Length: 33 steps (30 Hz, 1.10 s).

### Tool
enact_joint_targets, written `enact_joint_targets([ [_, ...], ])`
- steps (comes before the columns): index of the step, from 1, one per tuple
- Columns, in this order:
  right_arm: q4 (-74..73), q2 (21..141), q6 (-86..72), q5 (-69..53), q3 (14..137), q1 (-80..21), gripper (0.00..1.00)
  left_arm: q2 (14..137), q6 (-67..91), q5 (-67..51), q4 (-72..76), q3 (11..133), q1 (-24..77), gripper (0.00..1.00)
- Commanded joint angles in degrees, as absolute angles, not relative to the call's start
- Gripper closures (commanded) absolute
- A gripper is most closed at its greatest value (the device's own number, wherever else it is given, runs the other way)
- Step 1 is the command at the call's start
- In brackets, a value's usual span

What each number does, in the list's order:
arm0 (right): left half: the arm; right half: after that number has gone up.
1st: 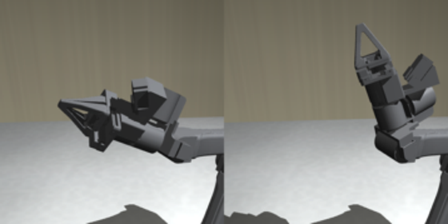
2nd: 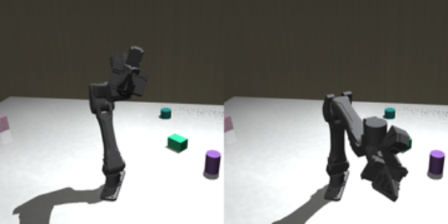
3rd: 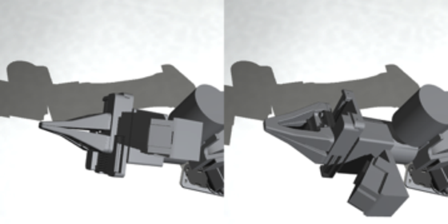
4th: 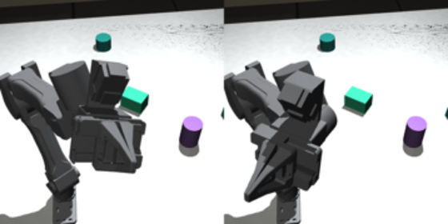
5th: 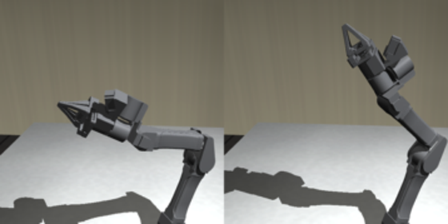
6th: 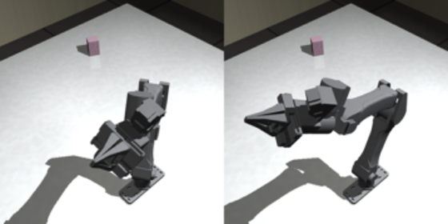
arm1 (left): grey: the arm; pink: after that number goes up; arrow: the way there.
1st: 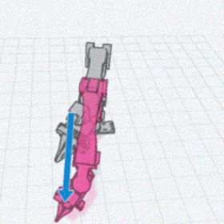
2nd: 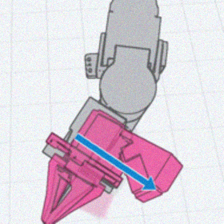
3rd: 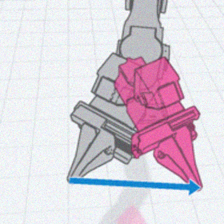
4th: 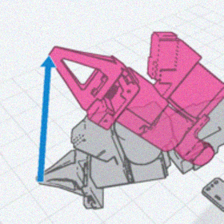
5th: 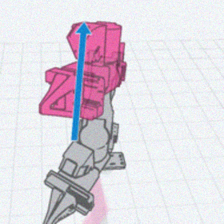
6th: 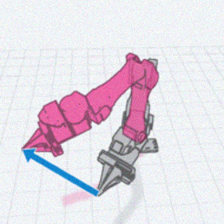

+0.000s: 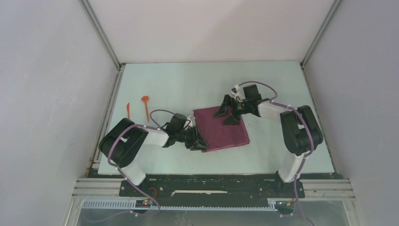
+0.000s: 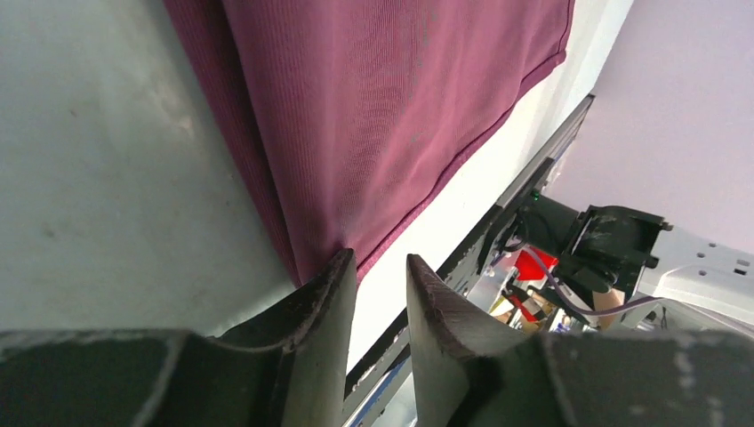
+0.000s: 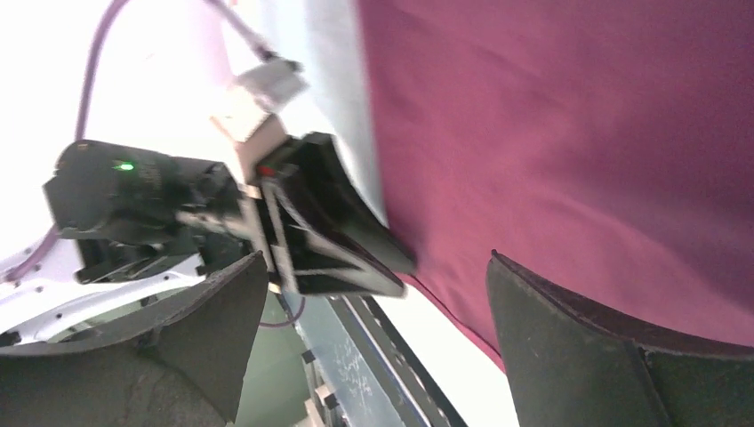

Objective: Fold the napkin into a case and place the utensils inside
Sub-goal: Smooth out the square-folded napkin at the center of the board.

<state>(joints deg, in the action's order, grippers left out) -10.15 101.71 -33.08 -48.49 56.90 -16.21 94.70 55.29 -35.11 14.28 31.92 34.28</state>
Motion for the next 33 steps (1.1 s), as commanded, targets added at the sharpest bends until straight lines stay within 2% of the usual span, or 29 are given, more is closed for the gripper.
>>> enact_joint_targets([
  [1, 5.7, 108.3, -43.2, -54.3, 62.5, -22.7, 0.0, 97.3, 56.9, -34.9, 21.1, 30.3, 33.4, 0.65],
  [7, 23.0, 118.2, -56.7, -57.1, 66.4, -27.5, 0.02, 97.8, 57.4, -34.1, 21.3, 28.2, 32.3, 0.68],
  [14, 34.0, 126.4, -65.4, -56.6, 69.9, -29.2, 0.04, 98.7, 57.8, -34.4, 22.6, 26.8, 31.5, 0.7],
  [19, 33.0, 130.9, -65.8, -54.3, 74.0, -29.4, 0.05, 99.8, 58.8, -34.6, 24.1, 26.0, 31.4, 0.71],
  [33, 13.8, 136.5, -55.3, -43.7, 88.6, -29.7, 0.03, 100.4, 59.4, -34.4, 24.4, 25.4, 31.5, 0.72],
])
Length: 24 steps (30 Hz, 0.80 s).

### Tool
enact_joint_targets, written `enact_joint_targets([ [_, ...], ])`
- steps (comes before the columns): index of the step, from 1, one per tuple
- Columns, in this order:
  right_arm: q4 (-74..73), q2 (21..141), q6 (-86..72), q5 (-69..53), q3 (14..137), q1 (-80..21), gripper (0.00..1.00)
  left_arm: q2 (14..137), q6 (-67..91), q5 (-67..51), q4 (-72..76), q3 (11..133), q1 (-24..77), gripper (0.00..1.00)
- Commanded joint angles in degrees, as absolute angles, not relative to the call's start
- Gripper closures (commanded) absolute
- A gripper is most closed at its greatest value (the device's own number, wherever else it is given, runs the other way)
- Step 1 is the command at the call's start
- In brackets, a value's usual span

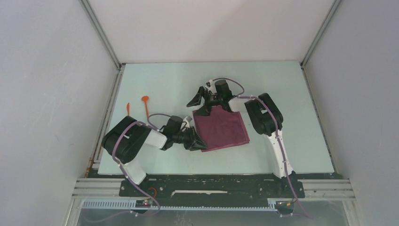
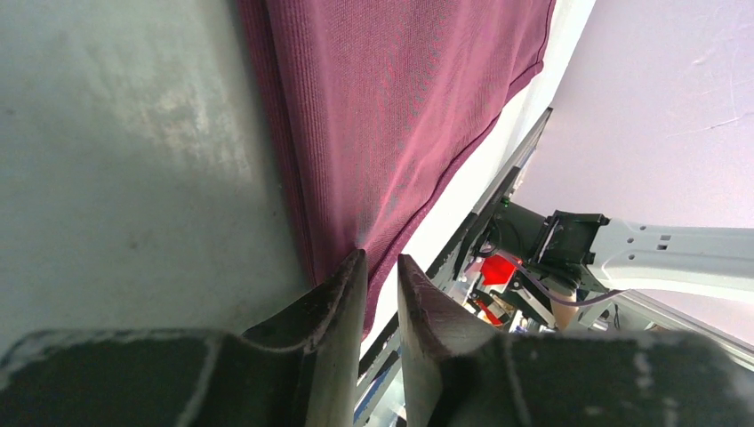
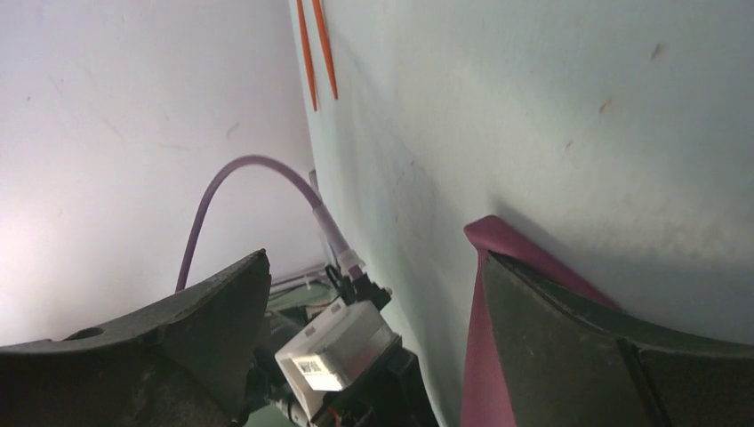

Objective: Fold the napkin into a case and place the utensils inside
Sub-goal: Smooth out the square-folded napkin at the center of the board.

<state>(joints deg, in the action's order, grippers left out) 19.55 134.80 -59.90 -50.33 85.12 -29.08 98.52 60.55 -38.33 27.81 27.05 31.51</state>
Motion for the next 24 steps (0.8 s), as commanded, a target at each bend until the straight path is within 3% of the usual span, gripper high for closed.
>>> enact_joint_targets([
  [1, 13.3, 137.0, -55.3, -43.1, 89.5, -29.7, 0.03, 100.4, 59.4, -34.3, 24.4, 25.4, 31.5, 0.72],
  [7, 8.8, 141.4, -53.5, -40.8, 98.5, -29.5, 0.03, 100.8, 59.6, -34.5, 25.0, 25.5, 31.5, 0.7],
  [11, -2.7, 144.2, -49.9, -43.2, 112.2, -26.8, 0.03, 99.6, 60.0, -36.1, 25.0, 26.8, 31.2, 0.58],
  [14, -12.1, 139.2, -44.7, -44.5, 115.9, -23.8, 0.01, 96.1, 61.2, -37.1, 24.5, 28.7, 31.0, 0.46],
  [18, -20.5, 128.3, -36.6, -46.2, 110.3, -19.7, 0.0, 89.9, 59.4, -37.9, 16.7, 35.6, 30.9, 0.4],
  [24, -11.2, 114.8, -36.0, -51.5, 83.6, -16.0, 0.0, 84.0, 57.7, -37.5, 9.0, 41.5, 30.9, 0.36],
])
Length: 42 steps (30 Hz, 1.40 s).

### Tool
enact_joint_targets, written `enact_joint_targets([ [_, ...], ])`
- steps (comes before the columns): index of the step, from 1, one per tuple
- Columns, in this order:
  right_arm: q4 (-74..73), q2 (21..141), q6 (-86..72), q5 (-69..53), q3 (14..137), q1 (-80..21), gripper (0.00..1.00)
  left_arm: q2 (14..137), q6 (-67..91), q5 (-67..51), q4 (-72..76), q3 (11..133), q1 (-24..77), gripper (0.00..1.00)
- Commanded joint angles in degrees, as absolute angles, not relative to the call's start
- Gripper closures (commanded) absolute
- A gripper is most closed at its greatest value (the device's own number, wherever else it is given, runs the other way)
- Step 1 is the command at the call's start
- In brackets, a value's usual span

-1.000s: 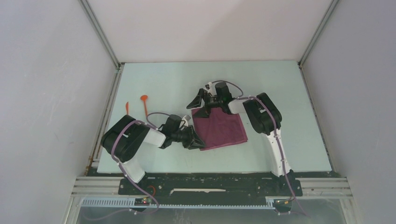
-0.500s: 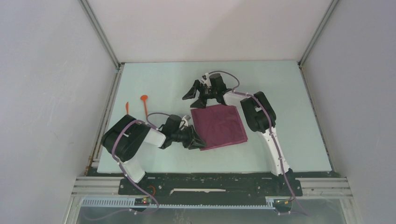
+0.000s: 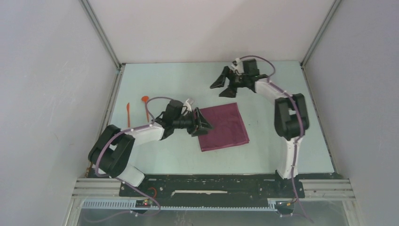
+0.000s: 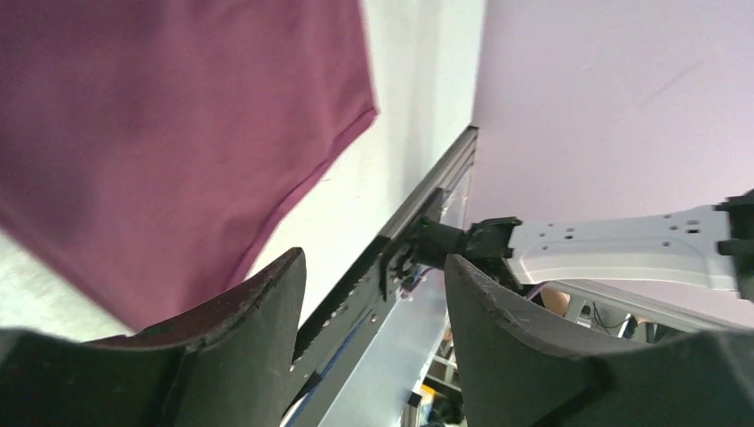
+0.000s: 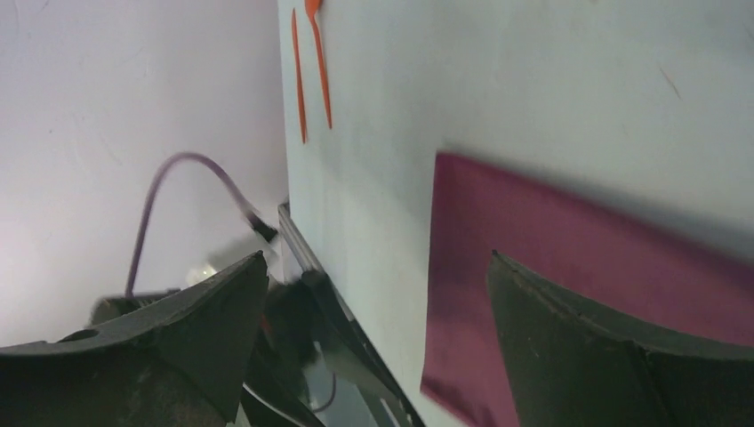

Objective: Fold the napkin into a case and place the utensils inside
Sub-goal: Smooth out the square-folded napkin at the center of the board.

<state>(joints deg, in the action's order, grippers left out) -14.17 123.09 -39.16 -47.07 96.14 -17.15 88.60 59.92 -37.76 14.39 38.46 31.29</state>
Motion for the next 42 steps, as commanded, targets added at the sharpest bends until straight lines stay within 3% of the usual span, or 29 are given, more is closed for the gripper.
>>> enact_joint_targets([
  [1, -8.4, 113.6, -36.7, -51.7, 80.2, -15.6, 0.0, 83.8, 57.7, -37.4, 8.9, 41.6, 30.9, 0.36],
  [10, 7.1, 119.3, -41.4, -55.0, 74.4, -12.7, 0.0, 93.7, 58.5, -35.8, 14.8, 39.1, 34.8, 0.37],
  [29, 14.4, 133.8, -48.9, -49.4, 80.4, -7.3, 0.0, 99.8, 60.4, -34.4, 25.0, 29.4, 34.0, 0.37],
  [31, 10.4, 135.8, -47.1, -49.2, 86.5, -6.8, 0.0, 99.6, 60.1, -34.3, 25.0, 29.5, 34.0, 0.37],
  [34, -8.4, 136.7, -38.6, -48.1, 98.7, -6.5, 0.0, 98.8, 59.5, -35.0, 24.4, 30.5, 34.0, 0.36],
  [37, -29.3, 129.5, -27.9, -36.7, 106.1, -7.3, 0.0, 96.5, 58.6, -35.6, 21.6, 33.0, 34.0, 0.36],
  [39, -40.3, 122.5, -23.9, -24.9, 105.4, -8.6, 0.0, 94.7, 57.5, -35.5, 18.9, 35.1, 34.0, 0.35],
  [42, -46.2, 111.4, -24.1, -13.0, 94.4, -10.0, 0.0, 92.3, 56.1, -35.7, 14.6, 38.4, 34.1, 0.35],
])
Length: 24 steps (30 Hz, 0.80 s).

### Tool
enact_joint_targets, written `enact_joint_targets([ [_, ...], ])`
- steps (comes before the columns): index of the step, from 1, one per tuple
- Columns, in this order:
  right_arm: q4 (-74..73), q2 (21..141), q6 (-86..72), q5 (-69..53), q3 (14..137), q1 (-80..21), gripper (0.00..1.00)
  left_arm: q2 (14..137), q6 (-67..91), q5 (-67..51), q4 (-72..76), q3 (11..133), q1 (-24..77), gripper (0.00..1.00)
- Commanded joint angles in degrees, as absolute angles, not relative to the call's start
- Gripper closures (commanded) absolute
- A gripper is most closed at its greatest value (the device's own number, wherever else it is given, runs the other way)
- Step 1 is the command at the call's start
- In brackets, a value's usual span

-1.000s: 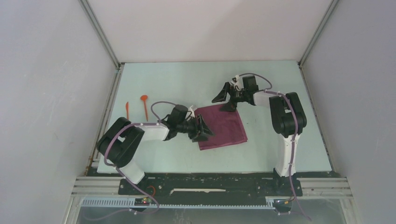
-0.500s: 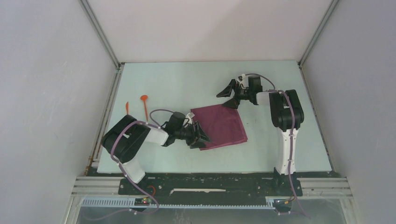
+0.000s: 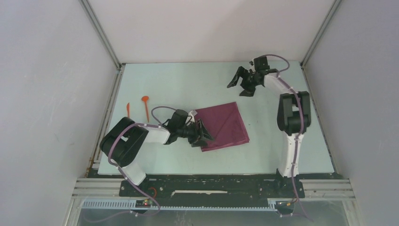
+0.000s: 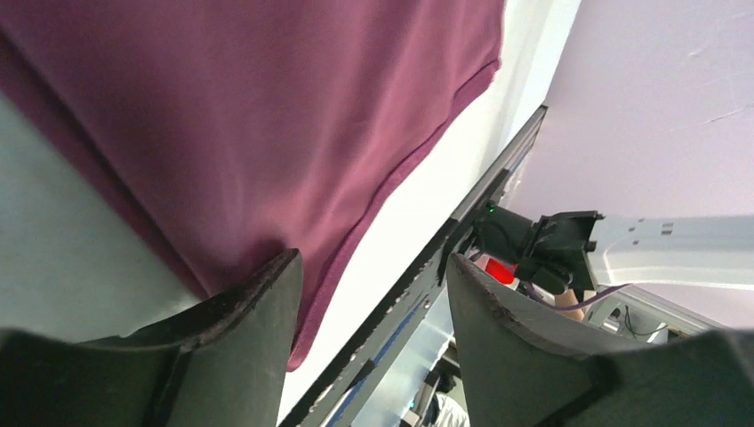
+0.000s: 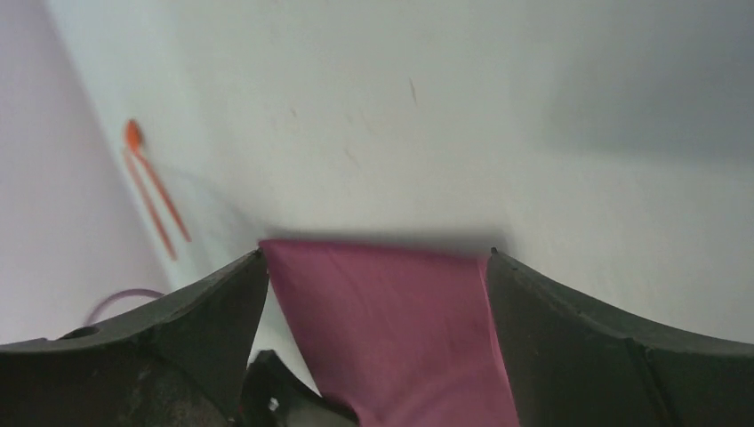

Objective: Fold the napkin into a case and place the utensils inside
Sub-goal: Smooth out the square-folded napkin at the center of the board.

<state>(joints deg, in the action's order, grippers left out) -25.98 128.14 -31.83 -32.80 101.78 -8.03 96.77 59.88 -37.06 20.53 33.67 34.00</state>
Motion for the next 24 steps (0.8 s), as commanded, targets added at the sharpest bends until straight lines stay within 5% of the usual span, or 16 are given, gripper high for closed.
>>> enact_joint_targets([
  [1, -46.0, 107.8, -23.7, -13.9, 89.1, -10.2, 0.0, 91.3, 55.5, -35.8, 13.4, 39.4, 34.1, 0.34],
  [3, -45.2, 100.9, -21.7, -16.2, 78.7, -10.6, 0.0, 89.3, 54.4, -35.8, 10.6, 41.1, 34.1, 0.34],
  [7, -46.2, 91.2, -21.4, -15.8, 65.7, -10.0, 0.26, 85.1, 51.3, -34.3, 5.0, 42.9, 34.0, 0.33],
  [9, -44.5, 87.6, -22.5, -18.2, 60.5, -9.4, 0.5, 83.3, 50.5, -33.4, 3.7, 42.6, 34.0, 0.33],
  [11, -44.4, 87.5, -22.7, -20.7, 59.2, -9.6, 0.58, 82.4, 50.3, -32.7, 3.3, 42.0, 34.0, 0.33],
  [16, -43.0, 88.7, -23.7, -20.9, 56.1, -9.7, 0.61, 81.1, 50.6, -32.0, 3.2, 39.6, 34.0, 0.33],
  [24, -34.5, 90.7, -27.2, -30.1, 50.5, -8.3, 0.47, 80.9, 50.7, -31.7, 4.0, 37.6, 34.1, 0.32],
])
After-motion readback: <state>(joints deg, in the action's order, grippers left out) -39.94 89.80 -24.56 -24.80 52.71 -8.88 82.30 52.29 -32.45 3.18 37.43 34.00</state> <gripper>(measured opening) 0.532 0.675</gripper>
